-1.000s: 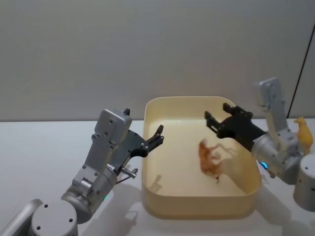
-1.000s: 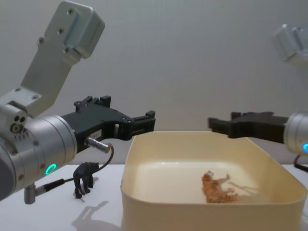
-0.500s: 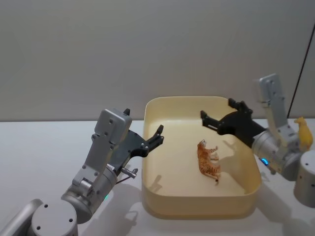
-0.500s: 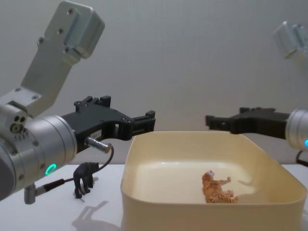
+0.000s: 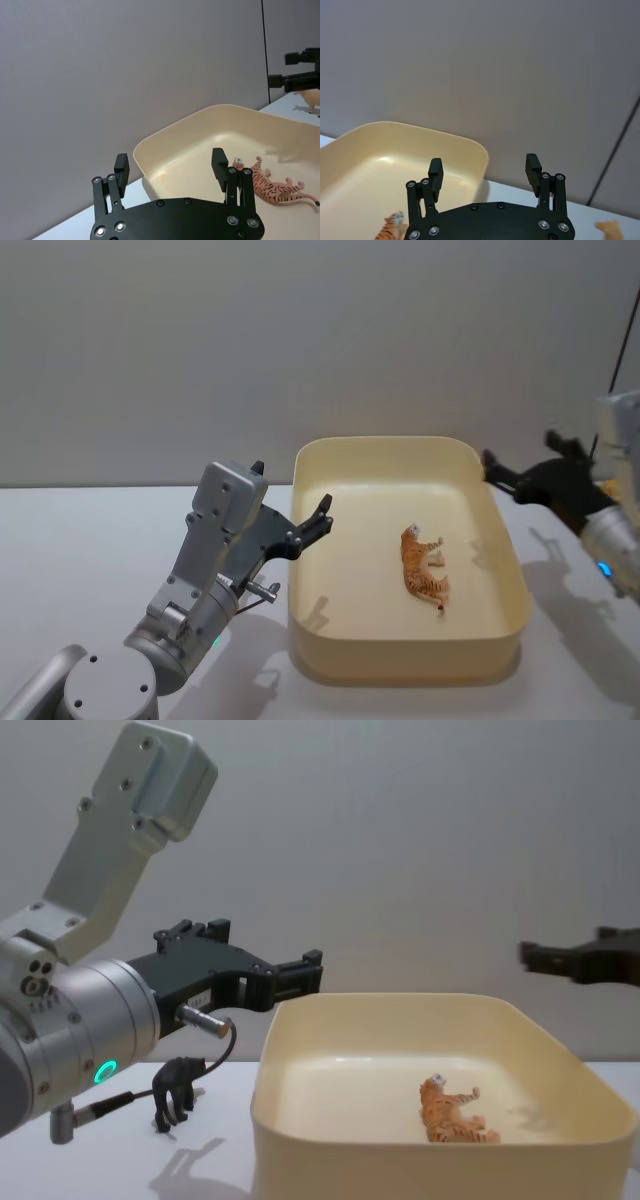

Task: Pick up the toy alternately with two hands and place it into the central storage box.

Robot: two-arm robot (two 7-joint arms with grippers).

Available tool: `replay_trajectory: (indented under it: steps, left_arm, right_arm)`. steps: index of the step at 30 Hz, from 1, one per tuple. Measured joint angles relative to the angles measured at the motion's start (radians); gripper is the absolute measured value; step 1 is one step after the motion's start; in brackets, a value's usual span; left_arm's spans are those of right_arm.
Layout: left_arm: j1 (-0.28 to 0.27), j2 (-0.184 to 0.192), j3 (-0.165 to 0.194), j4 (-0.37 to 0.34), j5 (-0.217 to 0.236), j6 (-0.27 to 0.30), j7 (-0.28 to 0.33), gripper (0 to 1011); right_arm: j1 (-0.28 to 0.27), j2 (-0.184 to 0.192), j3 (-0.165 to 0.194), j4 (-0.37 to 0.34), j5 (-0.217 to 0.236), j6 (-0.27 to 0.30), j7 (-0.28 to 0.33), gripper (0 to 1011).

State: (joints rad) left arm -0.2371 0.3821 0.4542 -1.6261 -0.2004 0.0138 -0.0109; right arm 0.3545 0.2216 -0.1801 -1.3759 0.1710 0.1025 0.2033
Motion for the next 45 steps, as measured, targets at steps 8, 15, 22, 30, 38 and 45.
replay_trajectory:
  steps: [8,15,22,30,38,45]
  left_arm:
    - [0.0,0.0,0.0,0.0,0.0,0.0,0.0,1001]
    - [0.0,0.0,0.0,0.0,0.0,0.0,0.0,1001]
    - [0.0,0.0,0.0,0.0,0.0,0.0,0.0,1001]
    - [0.0,0.0,0.0,0.0,0.0,0.0,0.0,1001]
    - [0.0,0.0,0.0,0.0,0.0,0.0,0.0,1001]
    - [0.0,0.0,0.0,0.0,0.0,0.0,0.0,1001]
  right_arm:
    - [-0.061,0.056,0.058,-0.054,0.022,0.004,-0.073,1001]
    - [-0.111,0.098,0.102,-0.081,0.029,0.012,-0.121,1001]
    - [-0.142,0.121,0.127,-0.087,0.03,0.021,-0.145,1001]
    - [-0.145,0.125,0.131,-0.064,0.019,0.033,-0.148,1001]
    - [-0.113,0.111,0.12,0.0,-0.002,0.037,-0.165,1001]
    - [-0.072,0.093,0.108,0.078,-0.018,0.031,-0.194,1001]
